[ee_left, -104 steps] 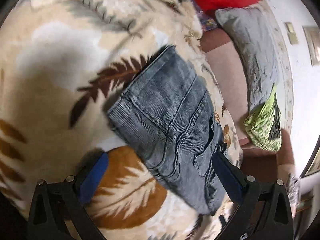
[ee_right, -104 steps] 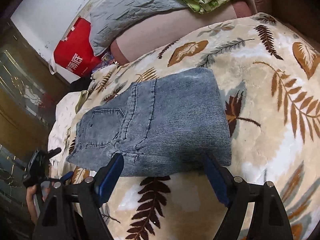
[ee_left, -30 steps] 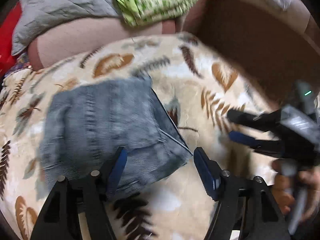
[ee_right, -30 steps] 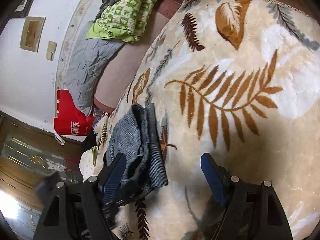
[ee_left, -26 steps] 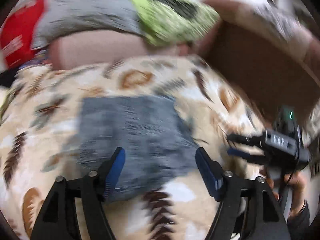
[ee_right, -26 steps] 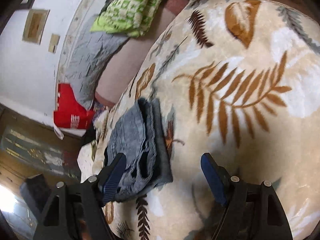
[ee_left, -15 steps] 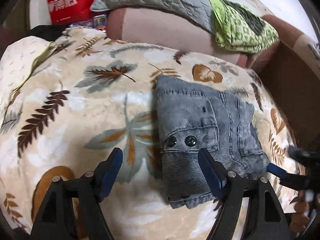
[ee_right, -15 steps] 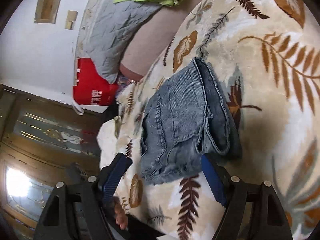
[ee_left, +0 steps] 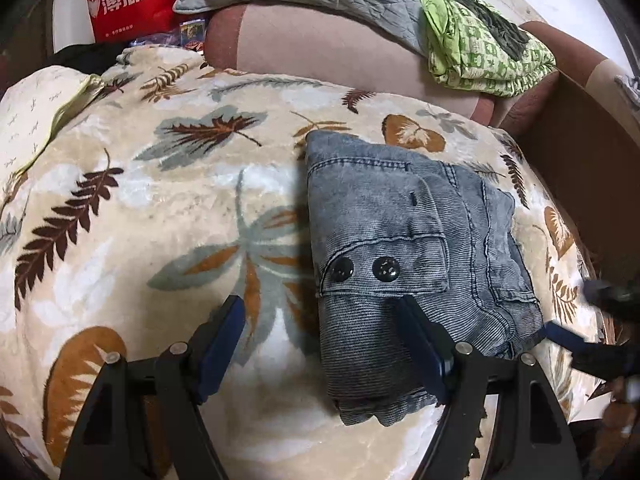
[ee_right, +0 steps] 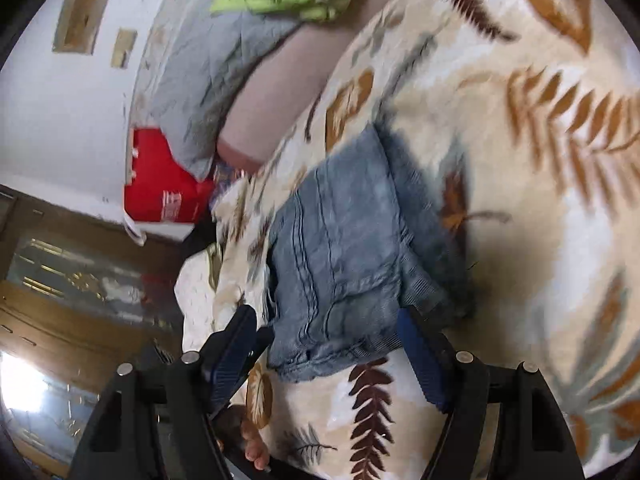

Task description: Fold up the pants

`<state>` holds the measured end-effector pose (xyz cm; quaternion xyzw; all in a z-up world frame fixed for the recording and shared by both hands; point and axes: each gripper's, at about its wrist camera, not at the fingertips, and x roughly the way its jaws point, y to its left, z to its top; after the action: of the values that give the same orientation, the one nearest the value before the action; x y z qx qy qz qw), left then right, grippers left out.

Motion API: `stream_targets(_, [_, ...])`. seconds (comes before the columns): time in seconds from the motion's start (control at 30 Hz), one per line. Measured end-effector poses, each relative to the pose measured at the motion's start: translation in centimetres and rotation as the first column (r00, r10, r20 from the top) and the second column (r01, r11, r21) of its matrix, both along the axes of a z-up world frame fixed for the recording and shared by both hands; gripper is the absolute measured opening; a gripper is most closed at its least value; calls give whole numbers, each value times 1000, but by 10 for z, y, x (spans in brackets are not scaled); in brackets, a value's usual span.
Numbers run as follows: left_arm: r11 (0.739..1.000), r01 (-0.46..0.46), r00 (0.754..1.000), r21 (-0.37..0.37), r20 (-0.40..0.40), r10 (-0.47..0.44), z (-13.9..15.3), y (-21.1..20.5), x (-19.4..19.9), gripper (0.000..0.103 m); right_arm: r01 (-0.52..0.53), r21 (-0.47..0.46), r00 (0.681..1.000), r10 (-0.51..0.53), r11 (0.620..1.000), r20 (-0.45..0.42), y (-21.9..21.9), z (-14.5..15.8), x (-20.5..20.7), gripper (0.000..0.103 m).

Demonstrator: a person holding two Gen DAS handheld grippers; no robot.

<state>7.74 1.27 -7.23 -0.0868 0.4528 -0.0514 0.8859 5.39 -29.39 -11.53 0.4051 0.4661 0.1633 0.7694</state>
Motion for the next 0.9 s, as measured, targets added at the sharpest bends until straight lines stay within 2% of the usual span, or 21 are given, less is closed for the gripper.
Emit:
stream_targets(0.1, [1000, 3, 1000, -3, 1, -3, 0, 0, 0, 78, 26, -17, 998, -27, 1000, -57, 3, -18, 10, 76])
stream_targets(0.13, [1000, 6, 1000, -2, 0, -6, -1, 1, 0, 79, 25, -30, 998, -26, 999, -48, 6, -18, 10, 70])
stream_targets(0.2, [1000, 6, 1000, -2, 0, -6, -2, 2, 1, 81, -10, -103, 999, 6, 995, -34, 15, -12, 11, 49])
stream_targets(0.27, [1000, 0, 1000, -8, -6, 0, -3, 3, 1, 82, -30, -168, 998, 21, 985, -56, 19, -11, 16, 11])
stream_targets(0.3, [1000, -2, 1000, -10, -8, 2, -3, 3, 1, 82, -47, -185, 997, 36, 982, -66, 22, -12, 18, 8])
stream_targets(0.37, [1000, 2, 1000, -6, -8, -2, 0, 4, 0, 82, -74, -267, 997, 65, 961, -45, 31, -2, 17, 8])
stream_targets(0.43, [1000, -8, 1000, -3, 0, 8, 6, 6, -2, 82, -84, -346, 996, 93, 934, 11, 41, 21, 12, 7])
stream_targets(0.53, [999, -32, 999, -13, 42, 33, 18, 7, -5, 82, -70, -452, 991, 112, 889, 67, 42, 44, 2, 7])
stream_targets(0.6, [1000, -27, 999, 4, 40, 27, 17, -1, -3, 82, -95, -476, 994, 112, 875, 7, 40, 22, 7, 7])
stream_targets(0.67, [995, 56, 997, 84, -53, -52, -3, -24, 3, 82, -138, -455, 990, 118, 880, -73, 43, -7, 14, 8])
stream_targets(0.7, [987, 78, 996, 137, -54, -71, -9, -32, 2, 83, -127, -444, 992, 113, 887, -58, 42, -14, 11, 9])
stream_targets(0.73, [979, 79, 997, 187, -20, -77, -10, -37, -1, 84, -119, -440, 993, 112, 890, -41, 39, -12, 8, 9])
stream_targets(0.77, [977, 73, 997, 201, -6, -74, -9, -39, -2, 84, -117, -433, 993, 112, 894, -38, 37, -8, 6, 10])
stream_targets(0.83, [981, 59, 998, 184, -29, -55, -8, -37, 1, 84, -109, -441, 994, 103, 891, -38, 31, 1, 4, 14])
stream_targets(0.9, [984, 57, 998, 171, -40, -51, -9, -35, 3, 84, -70, -436, 996, 83, 897, 11, 23, 21, -2, 15])
